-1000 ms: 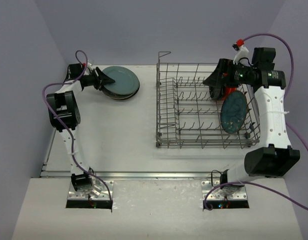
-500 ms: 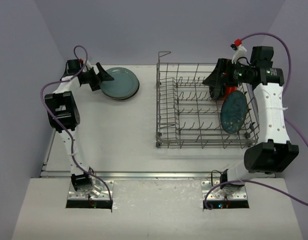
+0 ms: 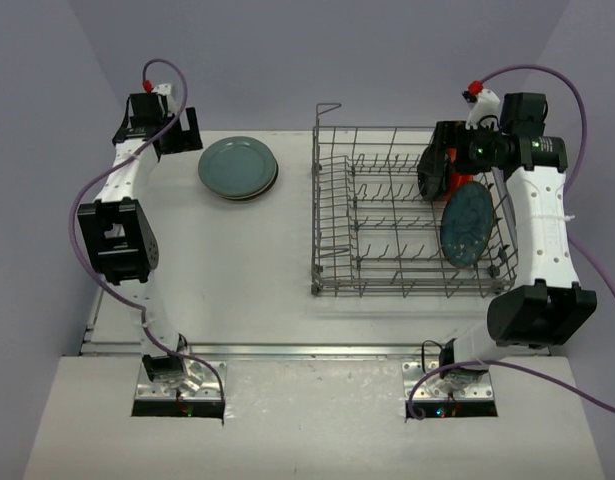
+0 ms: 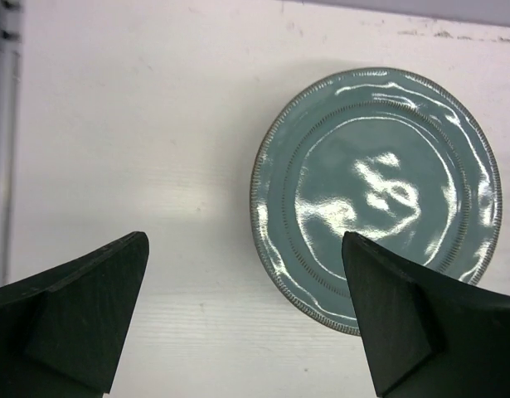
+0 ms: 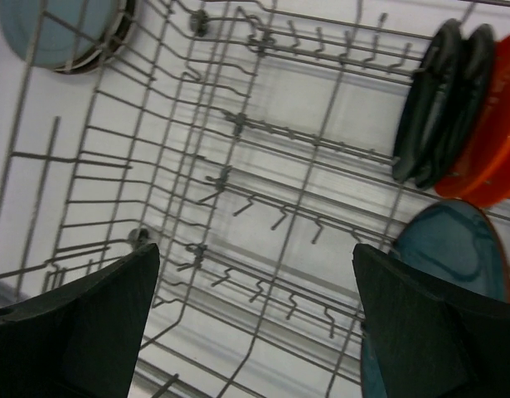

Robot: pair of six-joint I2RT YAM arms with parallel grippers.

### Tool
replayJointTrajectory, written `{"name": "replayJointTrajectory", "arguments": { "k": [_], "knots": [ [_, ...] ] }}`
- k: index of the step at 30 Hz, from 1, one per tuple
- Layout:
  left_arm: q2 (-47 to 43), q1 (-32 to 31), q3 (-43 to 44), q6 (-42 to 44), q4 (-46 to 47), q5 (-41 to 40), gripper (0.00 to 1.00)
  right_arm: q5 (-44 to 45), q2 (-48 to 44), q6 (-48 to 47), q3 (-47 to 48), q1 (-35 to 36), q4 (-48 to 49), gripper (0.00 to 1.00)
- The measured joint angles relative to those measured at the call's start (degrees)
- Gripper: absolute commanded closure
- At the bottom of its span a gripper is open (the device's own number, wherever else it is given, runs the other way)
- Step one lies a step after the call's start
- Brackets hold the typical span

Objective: Unload the plates from the dish rack

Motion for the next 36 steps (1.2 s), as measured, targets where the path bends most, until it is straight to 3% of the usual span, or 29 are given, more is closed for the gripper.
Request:
{"name": "replayJointTrajectory", "arguments": {
  "k": [8,12,18,31,34,36],
  "knots": [
    [-18.4,-14.2,-13.6,12.5,10.2,-12.2,0.00,16.6,-6.2,-2.5,-6.0,-3.3,-0.1,0.05],
    [-22.8,-21.7,-16.5,16.3,13.5,-14.5,0.00,20.8,-8.5,-4.4,-7.3,-5.9,-1.5,0.08],
    [-25.4,-25.8,-20.6,19.7,15.1,-16.0,0.00,22.4,-6.5,-6.3,-7.4,-9.4,-4.2,0.20],
    [-27.7,-26.4,-23.0,21.6,15.0,-18.0,0.00,19.3,7.0,-9.3,-5.9,-10.0,-9.1,0.59],
    [-28.4,-26.4,-23.4,21.7,15.1,-18.4,0.00,19.7,8.0,-9.9,-5.9,-10.2,-8.8,0.82],
    [-28.6,-26.4,-23.6,21.8,15.0,-18.6,0.00,20.2,8.5,-10.4,-5.7,-10.3,-8.7,0.91]
  ]
}}
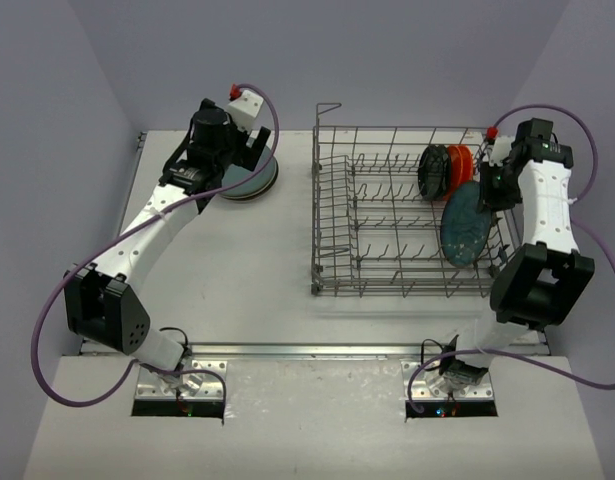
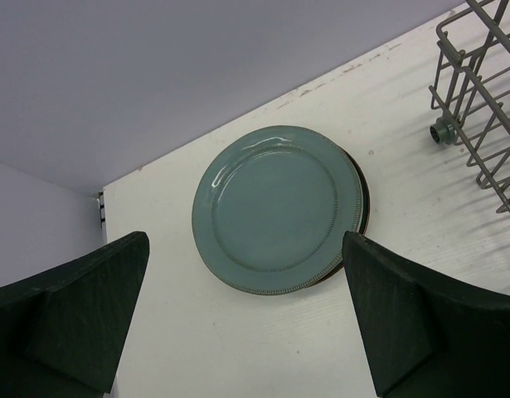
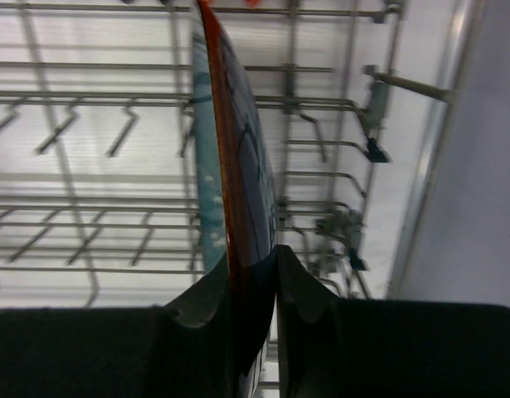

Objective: Unload the plates from the dish rack

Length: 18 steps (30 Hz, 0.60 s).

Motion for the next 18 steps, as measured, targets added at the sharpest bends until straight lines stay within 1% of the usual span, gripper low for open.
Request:
{"name": "replayJointTrajectory", "arguments": {
  "k": [1,2,5,11,15,18],
  "knots": [
    [0.0,0.0,-0.1,0.1,0.0,-0.1,0.00,1.0,0.3,-1.1,0.3,0.0,-0.1,0.96],
    [0.0,0.0,-0.2,0.1,0.0,-0.1,0.00,1.6,0.7,-1.7,0.8,-0.1,-0.3,1.00],
    [0.0,0.0,-0.6,0.1,-0.1,-0.4,0.00,3.6,1.8,-2.6,3.3,-0.1,-1.5,1.00],
    [0.0,0.0,-0.7,-0.6,-0.3,-0.4,0.00,1.4,2.0,-3.6,8.8,-0.1,-7.3,1.00],
    [0.4,0.0,0.1,-1.2,-0.5,0.0,0.00,0.7,1.6,-3.1,16.2,-0.6,-10.2,1.00],
    [1.1,0.0,1.9,-2.1,-0.8,1.3,0.00,-2.4,-1.1,-2.8,21.2,-0.8,-8.9,1.00]
  ]
}}
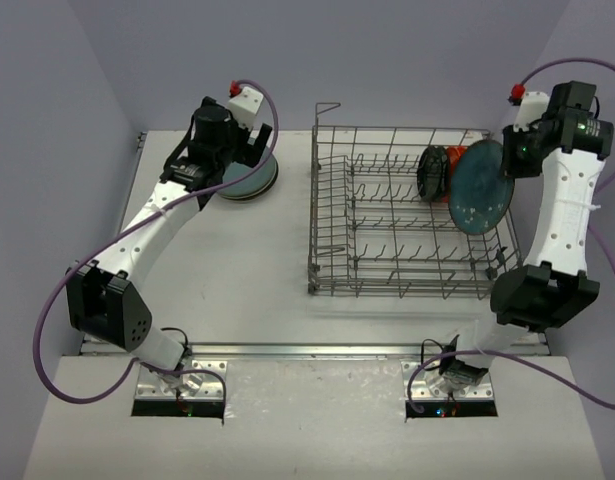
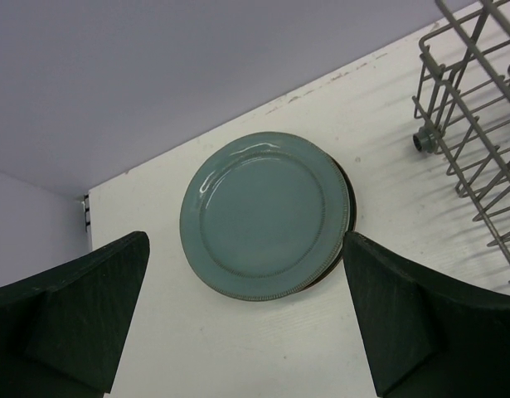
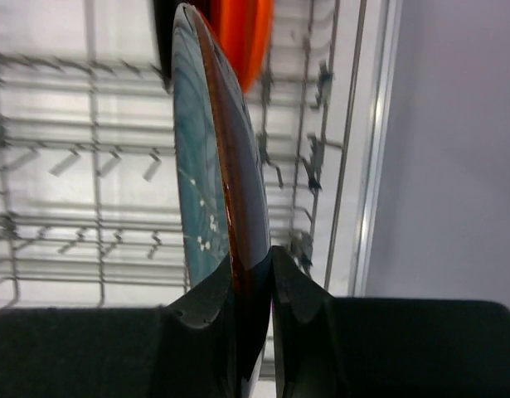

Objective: Unload the plates from the dish rack

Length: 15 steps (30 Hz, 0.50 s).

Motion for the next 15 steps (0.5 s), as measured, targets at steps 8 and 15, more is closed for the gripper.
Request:
{"name": "replayJointTrajectory", "arguments": {
  "k": [8,15],
  "knots": [
    [0.2,0.9,7.2,-5.2,-1.8,14.4,0.02,-17.8,-12.1,0.9,-0.8,1.3,6.2,1.00],
    [3.8,1.4,15.7,-19.9,-2.1,49.5,0.14,-35.8,-16.9,8.2,-10.3,6.6,17.4,1.00]
  ]
}}
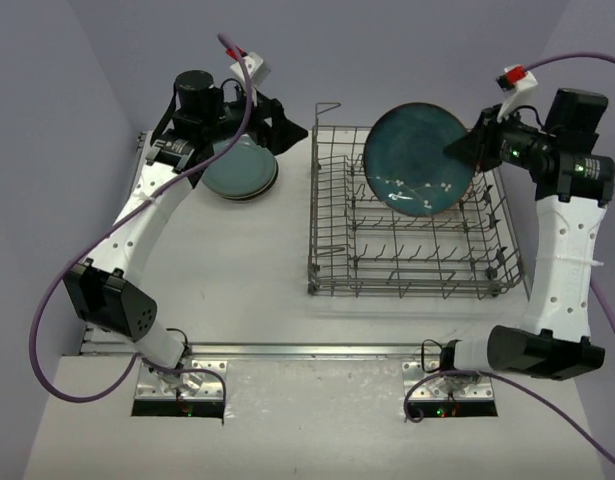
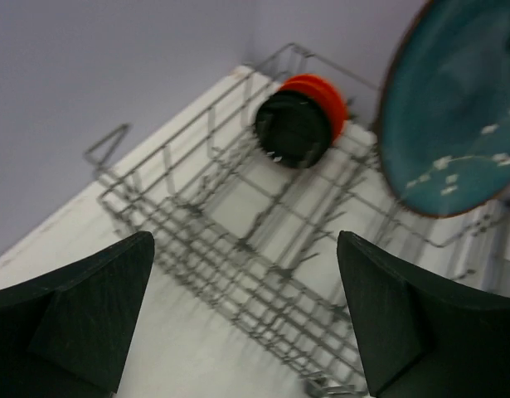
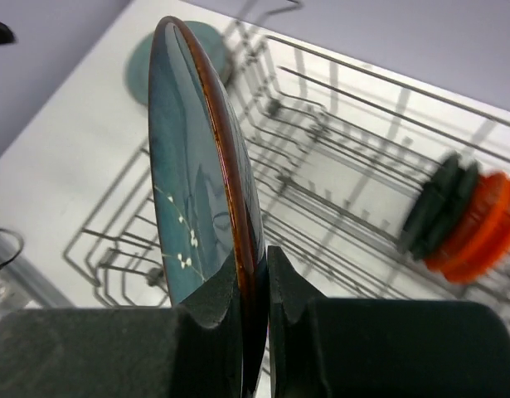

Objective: Unload the plates from the dish rack

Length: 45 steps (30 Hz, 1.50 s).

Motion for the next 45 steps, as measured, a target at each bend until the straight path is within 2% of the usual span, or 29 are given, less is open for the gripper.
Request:
{"name": "replayJointTrajectory", "arguments": {
  "k": [4,7,10,13,16,17,19,21,23,24,27,32,37,40,45],
  "knots": [
    [3.3,-0.9,0.9,-9.5,2.0,12.6,0.17,-4.7,2.6,3.6,-0.9,8.6,5.8,1.00],
    [5.4,-1.4,0.9,-13.6,2.2,17.3,0.22,-5.9,4.3,5.1,-1.1,13.5,7.6,1.00],
    [6.5,-1.6,0.8,-15.8,1.9,20.3,0.34,-6.1,5.6,5.9,-1.1,17.2,9.4,1.00],
    [6.4,-1.6,0.4,-16.7,1.9,22.6,0.56,-6.2,6.2,6.9,-1.1,19.3,10.3,1.00],
    [6.0,-1.9,-1.1,-17.0,2.4,24.4,0.91,-5.3,6.5,8.0,-1.2,19.6,11.3,1.00],
    [5.7,-1.9,-1.8,-17.2,2.4,24.9,0.99,-5.0,6.7,8.2,-1.2,19.6,11.7,0.98],
    [5.3,-2.1,-2.9,-17.2,2.2,24.6,1.00,-4.4,6.9,9.6,-1.5,19.6,12.7,0.78],
    [5.2,-2.2,-3.6,-17.2,2.1,23.8,1.00,-4.3,7.0,10.7,-1.6,19.6,13.2,0.48],
    [5.2,-1.8,-4.5,-17.7,1.8,23.8,1.00,-4.3,7.0,11.9,-1.6,19.6,14.8,0.28],
    [5.2,-1.4,-5.3,-18.4,1.8,23.9,1.00,-4.0,6.9,12.8,-1.6,19.6,15.6,0.19],
    [5.3,1.4,-8.3,-23.4,3.3,24.4,1.00,-1.8,6.7,14.5,-1.7,19.3,16.9,0.05],
    [8.9,15.4,-8.3,-33.3,9.3,24.6,1.00,3.6,5.7,16.7,-2.7,15.5,16.8,0.02],
    [16.5,27.8,-0.8,-34.0,7.8,14.7,1.00,7.3,5.9,18.3,-2.8,10.4,14.5,0.02],
    [21.0,31.0,2.3,-32.2,6.4,9.4,1.00,8.7,6.8,18.7,-2.8,8.6,12.9,0.02],
    [27.7,31.3,4.8,-29.5,2.1,6.2,1.00,9.6,8.5,18.9,-2.8,8.2,10.2,0.02]
  ]
}}
